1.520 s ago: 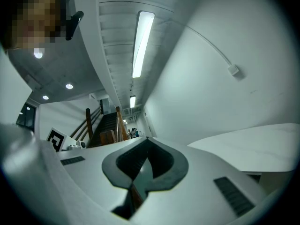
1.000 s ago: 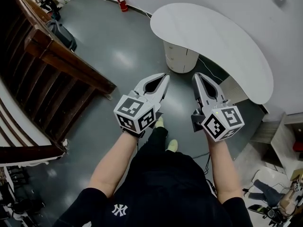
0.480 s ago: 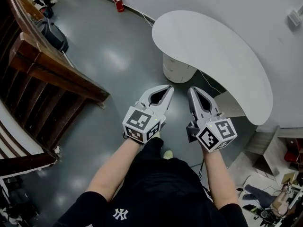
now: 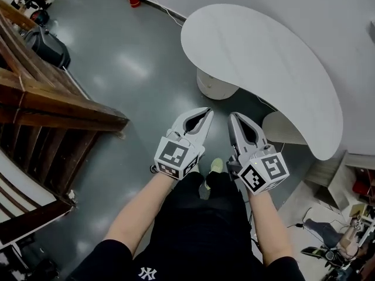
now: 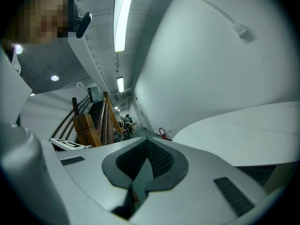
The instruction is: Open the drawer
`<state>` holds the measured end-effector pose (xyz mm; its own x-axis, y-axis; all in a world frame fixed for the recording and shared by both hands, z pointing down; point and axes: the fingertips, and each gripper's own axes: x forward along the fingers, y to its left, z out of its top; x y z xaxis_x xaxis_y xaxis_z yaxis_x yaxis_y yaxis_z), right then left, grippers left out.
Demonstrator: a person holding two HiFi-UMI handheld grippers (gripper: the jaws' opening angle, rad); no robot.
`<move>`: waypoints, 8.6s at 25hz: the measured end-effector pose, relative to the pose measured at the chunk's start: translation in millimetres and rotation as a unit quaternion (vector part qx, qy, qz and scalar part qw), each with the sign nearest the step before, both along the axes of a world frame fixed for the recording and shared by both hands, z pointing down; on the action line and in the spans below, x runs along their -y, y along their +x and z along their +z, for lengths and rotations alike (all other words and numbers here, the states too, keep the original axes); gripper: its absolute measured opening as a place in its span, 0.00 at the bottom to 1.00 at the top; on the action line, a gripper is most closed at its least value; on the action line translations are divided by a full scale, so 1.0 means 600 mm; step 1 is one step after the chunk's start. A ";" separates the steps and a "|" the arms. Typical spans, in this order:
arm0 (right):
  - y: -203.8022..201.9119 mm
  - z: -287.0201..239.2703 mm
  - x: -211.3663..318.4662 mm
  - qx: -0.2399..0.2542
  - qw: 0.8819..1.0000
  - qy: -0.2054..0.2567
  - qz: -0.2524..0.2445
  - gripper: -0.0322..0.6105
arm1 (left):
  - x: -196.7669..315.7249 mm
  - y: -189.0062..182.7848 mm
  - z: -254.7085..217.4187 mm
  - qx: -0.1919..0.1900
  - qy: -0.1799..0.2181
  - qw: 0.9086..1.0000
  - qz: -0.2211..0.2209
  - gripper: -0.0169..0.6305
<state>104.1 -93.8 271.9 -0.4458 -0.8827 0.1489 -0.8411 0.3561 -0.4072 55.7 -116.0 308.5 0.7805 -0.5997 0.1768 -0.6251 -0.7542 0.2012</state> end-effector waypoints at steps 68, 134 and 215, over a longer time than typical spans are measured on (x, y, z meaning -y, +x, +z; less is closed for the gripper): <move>0.027 0.616 0.184 -0.019 0.998 -0.064 0.009 0.07 | 0.323 0.097 0.693 0.085 0.000 0.995 -0.043 0.19; -0.135 0.501 -0.026 -0.039 0.996 -0.085 -0.011 0.07 | 0.013 -0.175 0.684 0.125 -0.075 0.988 -0.040 0.19; -0.079 -0.095 0.016 -0.106 0.991 0.079 -0.006 0.07 | -0.027 -0.077 -0.145 -0.010 0.023 0.999 -0.025 0.04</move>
